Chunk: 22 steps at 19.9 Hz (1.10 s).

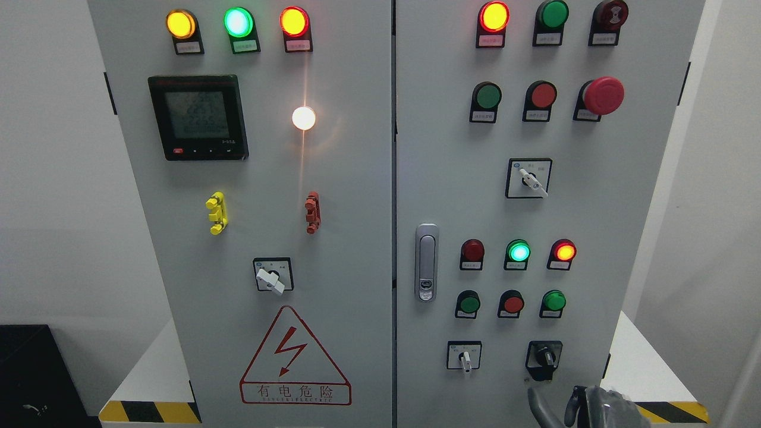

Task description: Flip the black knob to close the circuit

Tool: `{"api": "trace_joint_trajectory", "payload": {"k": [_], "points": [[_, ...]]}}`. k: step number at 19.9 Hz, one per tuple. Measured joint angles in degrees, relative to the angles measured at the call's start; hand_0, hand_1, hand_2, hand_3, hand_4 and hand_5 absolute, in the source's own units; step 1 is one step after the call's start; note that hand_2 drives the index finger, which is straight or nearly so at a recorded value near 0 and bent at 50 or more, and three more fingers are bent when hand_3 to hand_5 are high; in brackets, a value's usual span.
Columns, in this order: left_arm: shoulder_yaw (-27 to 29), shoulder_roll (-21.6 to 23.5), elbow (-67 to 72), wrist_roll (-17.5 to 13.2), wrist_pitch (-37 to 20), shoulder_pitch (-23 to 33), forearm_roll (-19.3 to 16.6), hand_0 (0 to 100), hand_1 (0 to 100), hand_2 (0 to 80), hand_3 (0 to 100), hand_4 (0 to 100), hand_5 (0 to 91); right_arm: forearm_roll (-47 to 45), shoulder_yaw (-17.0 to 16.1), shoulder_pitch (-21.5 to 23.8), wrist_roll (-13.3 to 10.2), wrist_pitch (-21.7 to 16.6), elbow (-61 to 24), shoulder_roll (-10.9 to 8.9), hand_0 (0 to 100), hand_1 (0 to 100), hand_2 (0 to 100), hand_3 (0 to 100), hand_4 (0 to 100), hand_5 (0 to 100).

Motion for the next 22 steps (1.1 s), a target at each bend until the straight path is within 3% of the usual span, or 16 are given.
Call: {"api": "trace_joint_trajectory", "payload": {"k": [4, 11, 13, 14, 18, 22], "points": [[0.0, 0.0, 0.0, 0.0, 0.0, 0.0, 0.0, 12, 56, 0.0, 0, 0, 0.0, -7.7, 0.4, 4.2, -2.5, -5.2, -2.9, 0.65, 0, 3, 43, 73, 66, 58], [0.0, 0.0, 0.0, 0.0, 0.0, 0.0, 0.0, 12, 56, 0.0, 0, 0, 0.0, -29.7, 0.8, 9.5, -9.1, -9.1, -6.5, 1.34, 0, 2, 27, 46, 46, 45], [0.0, 0.0, 0.0, 0.0, 0.0, 0.0, 0.0, 12, 56, 0.0, 0, 0, 0.0, -35.5, 0.9, 10.9, -9.8, -10.0, -7.3, 1.45, 0, 1, 23, 39, 38, 34], [0.0, 0.0, 0.0, 0.0, 0.0, 0.0, 0.0, 12, 56, 0.0, 0, 0, 0.0, -38.6, 0.9, 11.5, -10.0, -10.6, -7.5, 1.5, 0, 1, 22, 38, 37, 33], [0.0, 0.0, 0.0, 0.0, 0.0, 0.0, 0.0, 12, 56, 0.0, 0, 0, 0.0, -47.8, 1.0, 13.6, -10.4, -13.9, -8.1, 1.63, 0, 0, 10, 20, 19, 12], [0.0, 0.0, 0.0, 0.0, 0.0, 0.0, 0.0, 12, 56, 0.0, 0, 0, 0.0, -52.7, 1.1, 15.0, -6.5, -19.0, -7.4, 1.69, 0, 0, 2, 11, 8, 0]]}}
